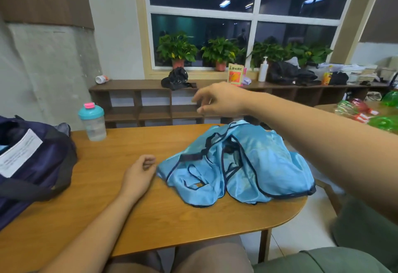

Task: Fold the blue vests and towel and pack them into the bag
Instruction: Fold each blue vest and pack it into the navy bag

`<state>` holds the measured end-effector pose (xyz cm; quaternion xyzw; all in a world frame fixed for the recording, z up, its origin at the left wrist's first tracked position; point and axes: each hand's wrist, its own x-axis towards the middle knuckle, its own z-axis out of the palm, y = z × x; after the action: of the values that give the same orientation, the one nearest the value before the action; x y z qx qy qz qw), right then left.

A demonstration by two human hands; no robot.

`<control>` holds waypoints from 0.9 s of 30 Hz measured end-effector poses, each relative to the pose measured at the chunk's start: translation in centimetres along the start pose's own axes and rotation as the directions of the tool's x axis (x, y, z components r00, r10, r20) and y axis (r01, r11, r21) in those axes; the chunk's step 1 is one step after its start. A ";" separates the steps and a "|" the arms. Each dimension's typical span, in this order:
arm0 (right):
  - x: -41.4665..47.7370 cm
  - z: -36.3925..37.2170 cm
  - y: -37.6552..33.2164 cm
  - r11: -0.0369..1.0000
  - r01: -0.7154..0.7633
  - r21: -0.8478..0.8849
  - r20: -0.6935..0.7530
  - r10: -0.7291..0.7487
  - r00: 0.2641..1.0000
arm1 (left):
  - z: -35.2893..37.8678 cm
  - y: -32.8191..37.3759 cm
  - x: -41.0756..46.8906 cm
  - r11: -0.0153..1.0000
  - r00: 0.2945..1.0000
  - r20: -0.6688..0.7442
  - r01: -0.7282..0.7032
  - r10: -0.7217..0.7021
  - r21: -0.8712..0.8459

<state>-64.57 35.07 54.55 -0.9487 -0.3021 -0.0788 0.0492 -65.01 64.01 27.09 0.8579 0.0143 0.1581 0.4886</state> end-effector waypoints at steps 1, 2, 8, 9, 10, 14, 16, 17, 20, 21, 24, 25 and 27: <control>-0.2 0.9 0.4 1.000 -0.010 -0.004 0.044 0.010 0.999 | 0.0 0.0 0.0 1.000 1.000 -0.005 0.004 -0.004 -0.018; -0.4 1.9 0.8 1.000 -0.021 -0.007 0.089 0.022 0.996 | 0.0 0.1 -0.1 1.000 1.000 -0.010 0.007 -0.007 -0.027; -1.9 8.9 2.0 0.995 -0.104 -0.005 0.299 0.100 0.949 | 0.0 0.7 -0.3 0.999 1.000 -0.009 0.021 -0.022 -0.029; -2.1 10.1 2.1 0.994 -0.109 -0.016 0.319 0.109 0.942 | 0.1 0.7 -0.4 0.999 1.000 0.008 0.015 -0.015 -0.031; -2.3 11.4 2.2 0.993 -0.113 -0.038 0.330 0.119 0.936 | 0.1 0.7 -0.4 1.000 0.999 0.033 -0.005 0.006 -0.005; -2.6 16.1 2.3 0.983 -0.126 -0.130 0.335 0.163 0.928 | 0.5 0.8 -0.8 0.968 0.967 0.222 -0.166 0.122 0.188; -2.6 18.1 2.2 0.979 -0.158 -0.127 0.311 0.190 0.931 | 0.7 0.7 -1.0 0.944 0.949 0.271 -0.226 0.158 0.241; -2.6 18.9 2.1 0.979 -0.166 -0.120 0.288 0.194 0.938 | 0.9 0.6 -1.0 0.931 0.946 0.264 -0.255 0.185 0.261; -2.6 20.3 1.4 0.981 -0.156 -0.115 0.223 0.178 0.958 | 0.6 0.4 -0.9 0.924 0.959 0.184 -0.260 0.214 0.280; -2.5 20.4 1.3 0.983 -0.139 -0.119 0.215 0.162 0.963 | 0.3 0.4 -0.9 0.935 0.968 0.153 -0.233 0.198 0.268; -2.7 20.0 1.0 0.991 -0.121 -0.060 0.215 0.132 0.968 | -1.0 0.5 -0.3 0.972 0.997 0.021 -0.080 0.077 0.221; -2.9 19.7 0.8 0.993 -0.111 -0.027 0.209 0.114 0.971 | -1.7 0.3 0.0 0.979 0.999 -0.027 -0.018 0.024 0.204; -3.3 18.9 0.4 0.997 -0.072 0.033 0.161 0.066 0.985 | -3.4 -0.3 0.4 0.977 0.992 -0.112 0.075 -0.054 0.197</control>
<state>-64.73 35.55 35.38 -0.9608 -0.2736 0.0051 0.0457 -65.52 67.10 28.54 0.8924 0.0839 0.1851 0.4028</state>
